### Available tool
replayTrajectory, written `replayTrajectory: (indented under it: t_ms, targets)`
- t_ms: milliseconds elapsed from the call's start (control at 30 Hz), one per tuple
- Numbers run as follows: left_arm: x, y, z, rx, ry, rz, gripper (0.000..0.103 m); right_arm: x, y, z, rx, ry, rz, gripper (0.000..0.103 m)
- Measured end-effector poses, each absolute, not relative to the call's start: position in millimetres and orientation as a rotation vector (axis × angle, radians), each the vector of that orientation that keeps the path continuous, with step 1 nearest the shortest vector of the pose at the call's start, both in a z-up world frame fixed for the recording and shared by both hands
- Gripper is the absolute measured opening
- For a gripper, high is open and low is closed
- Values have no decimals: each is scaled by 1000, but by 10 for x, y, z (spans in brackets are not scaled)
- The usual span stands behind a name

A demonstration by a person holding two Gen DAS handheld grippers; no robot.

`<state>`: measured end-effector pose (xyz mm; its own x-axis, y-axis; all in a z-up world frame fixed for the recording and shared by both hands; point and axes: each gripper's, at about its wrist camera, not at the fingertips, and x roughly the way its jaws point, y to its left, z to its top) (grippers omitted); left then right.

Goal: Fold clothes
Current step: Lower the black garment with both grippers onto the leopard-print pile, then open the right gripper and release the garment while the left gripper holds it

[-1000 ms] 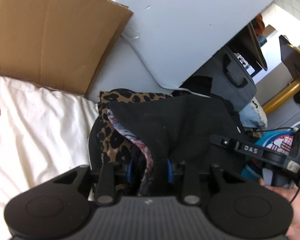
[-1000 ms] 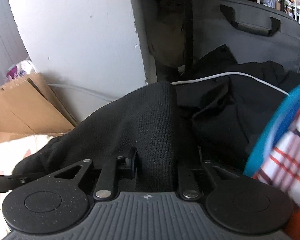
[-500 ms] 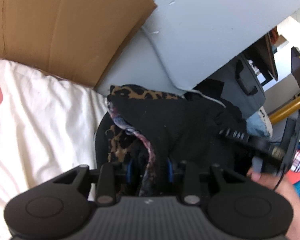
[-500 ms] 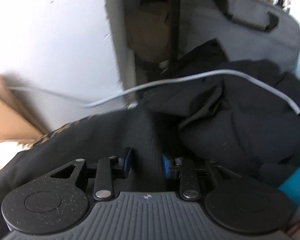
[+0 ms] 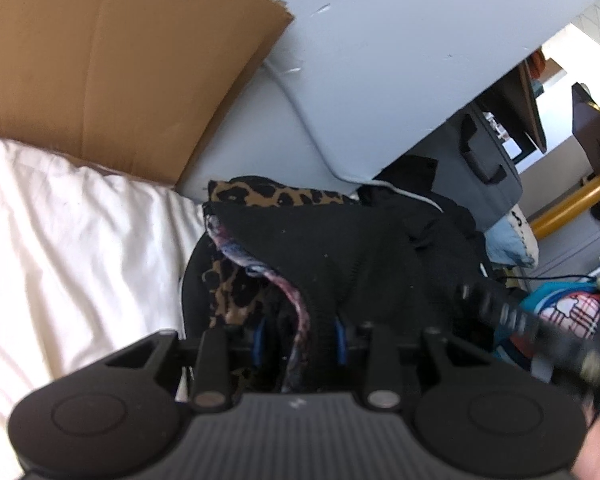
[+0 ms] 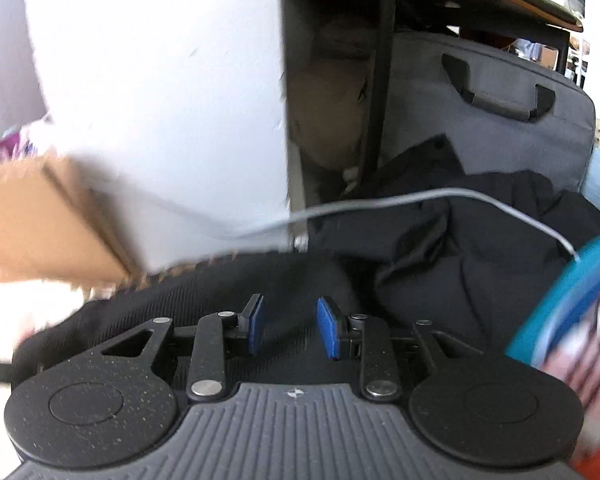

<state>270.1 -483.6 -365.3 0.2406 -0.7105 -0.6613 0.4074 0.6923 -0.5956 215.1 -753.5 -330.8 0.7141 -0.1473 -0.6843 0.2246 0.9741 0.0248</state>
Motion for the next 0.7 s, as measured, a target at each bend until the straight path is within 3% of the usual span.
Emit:
replayTrajectory:
  t_ms: [433, 700]
  targets:
    - [2755, -4854, -3658, -327, 1111, -789, 39, 1926, -7663, -3915, 110, 823, -309, 34]
    - [2801, -4811, -3550, -307, 1106, -808, 44, 1891, -7579, -3740, 147, 746, -306, 34]
